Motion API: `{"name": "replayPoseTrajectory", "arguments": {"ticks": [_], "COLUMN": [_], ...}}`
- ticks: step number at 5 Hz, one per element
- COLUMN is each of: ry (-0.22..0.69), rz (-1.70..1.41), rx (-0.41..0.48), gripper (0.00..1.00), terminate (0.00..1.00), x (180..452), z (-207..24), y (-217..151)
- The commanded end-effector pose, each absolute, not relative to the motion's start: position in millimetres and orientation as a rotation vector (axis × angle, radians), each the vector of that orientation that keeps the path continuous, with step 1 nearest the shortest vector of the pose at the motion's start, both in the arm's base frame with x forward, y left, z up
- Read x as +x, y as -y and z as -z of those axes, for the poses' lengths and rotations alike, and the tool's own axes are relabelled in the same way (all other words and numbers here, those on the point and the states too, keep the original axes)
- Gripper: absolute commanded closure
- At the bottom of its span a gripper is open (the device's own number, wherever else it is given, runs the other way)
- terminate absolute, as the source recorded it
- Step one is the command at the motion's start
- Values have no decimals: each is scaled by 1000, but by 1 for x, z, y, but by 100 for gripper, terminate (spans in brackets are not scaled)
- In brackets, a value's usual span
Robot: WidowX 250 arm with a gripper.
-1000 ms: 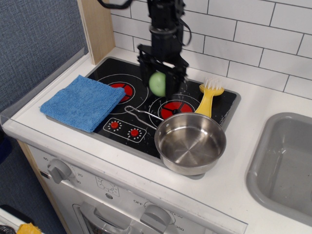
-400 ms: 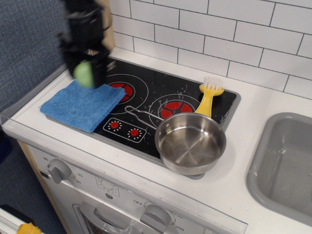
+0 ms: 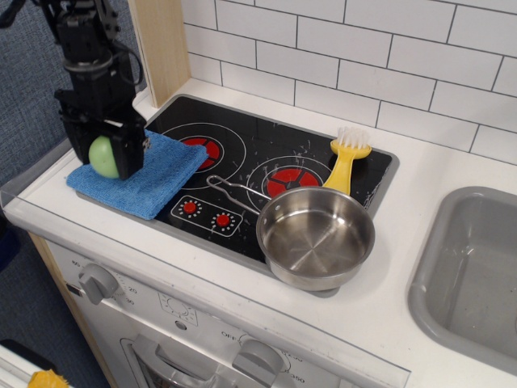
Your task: Move the pear to the towel
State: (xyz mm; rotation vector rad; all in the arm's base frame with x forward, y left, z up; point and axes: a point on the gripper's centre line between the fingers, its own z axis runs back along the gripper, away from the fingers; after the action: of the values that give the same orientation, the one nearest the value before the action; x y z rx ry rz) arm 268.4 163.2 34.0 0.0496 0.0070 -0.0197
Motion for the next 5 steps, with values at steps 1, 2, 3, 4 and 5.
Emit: {"name": "replayPoseTrajectory", "arguments": {"ticks": [1, 2, 3, 4, 5], "ry": [52, 51, 38, 33, -9], "rz": [65, 65, 66, 72, 98], "rx": [96, 98, 101, 100, 105], "gripper": [100, 100, 0, 0, 0], "terminate": [0, 0, 0, 0, 0], "x": [273, 276, 276, 277, 273], "z": [-49, -46, -45, -46, -68], "y": [-153, -152, -152, -151, -150]}}
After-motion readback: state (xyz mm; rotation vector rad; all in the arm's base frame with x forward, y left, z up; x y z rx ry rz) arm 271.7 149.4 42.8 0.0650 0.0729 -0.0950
